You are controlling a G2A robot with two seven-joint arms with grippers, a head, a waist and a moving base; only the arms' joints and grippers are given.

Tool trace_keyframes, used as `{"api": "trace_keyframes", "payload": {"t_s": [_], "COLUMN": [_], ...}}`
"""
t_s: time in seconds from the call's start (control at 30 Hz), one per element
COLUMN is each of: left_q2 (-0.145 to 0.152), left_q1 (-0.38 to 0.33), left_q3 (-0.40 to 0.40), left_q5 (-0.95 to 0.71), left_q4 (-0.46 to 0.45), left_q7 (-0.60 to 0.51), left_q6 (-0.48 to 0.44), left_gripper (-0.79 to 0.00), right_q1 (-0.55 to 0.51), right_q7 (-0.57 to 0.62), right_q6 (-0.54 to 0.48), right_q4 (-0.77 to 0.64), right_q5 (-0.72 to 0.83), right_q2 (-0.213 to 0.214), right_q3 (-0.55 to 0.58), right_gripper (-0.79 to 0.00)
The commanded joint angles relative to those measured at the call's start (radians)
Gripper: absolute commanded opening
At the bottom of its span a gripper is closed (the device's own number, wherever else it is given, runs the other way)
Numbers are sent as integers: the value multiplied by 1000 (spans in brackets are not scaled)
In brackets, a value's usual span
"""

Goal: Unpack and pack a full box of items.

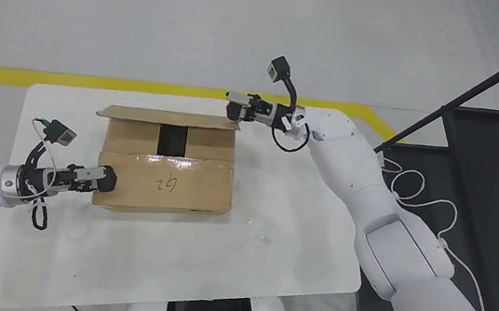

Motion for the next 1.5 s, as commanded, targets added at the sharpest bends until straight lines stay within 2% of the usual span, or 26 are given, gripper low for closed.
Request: {"api": "trace_keyframes", "payload": {"t_s": [0.0, 0.37, 0.93, 1.07, 1.23, 1.47], "left_q2": [0, 0, 0, -4, -2, -4], "left_q1": [0, 0, 1, 7, 16, -12], "left_q3": [0, 0, 1, 6, -25, -39], "left_q5": [0, 0, 0, -4, -42, -32], "left_q4": [0, 0, -2, -52, -90, -91], "left_q7": [0, 0, 6, 27, 34, 58], "left_q6": [0, 0, 3, 20, 19, 27], "left_gripper": [0, 0, 0, 0, 0, 0], "right_q1": [-18, -129, -181, -187, -201, -219], "right_q7": [19, 101, 56, 47, 51, 49], "right_q6": [19, 102, 141, 144, 155, 171], "right_q4": [-44, -206, -288, -308, -344, -377], "right_q5": [-10, -56, -76, -88, -92, -101], "right_q2": [10, 54, 67, 72, 80, 82], "right_q3": [-3, -12, 21, 32, 47, 49], "right_gripper": [0, 0, 0, 0, 0, 0]}}
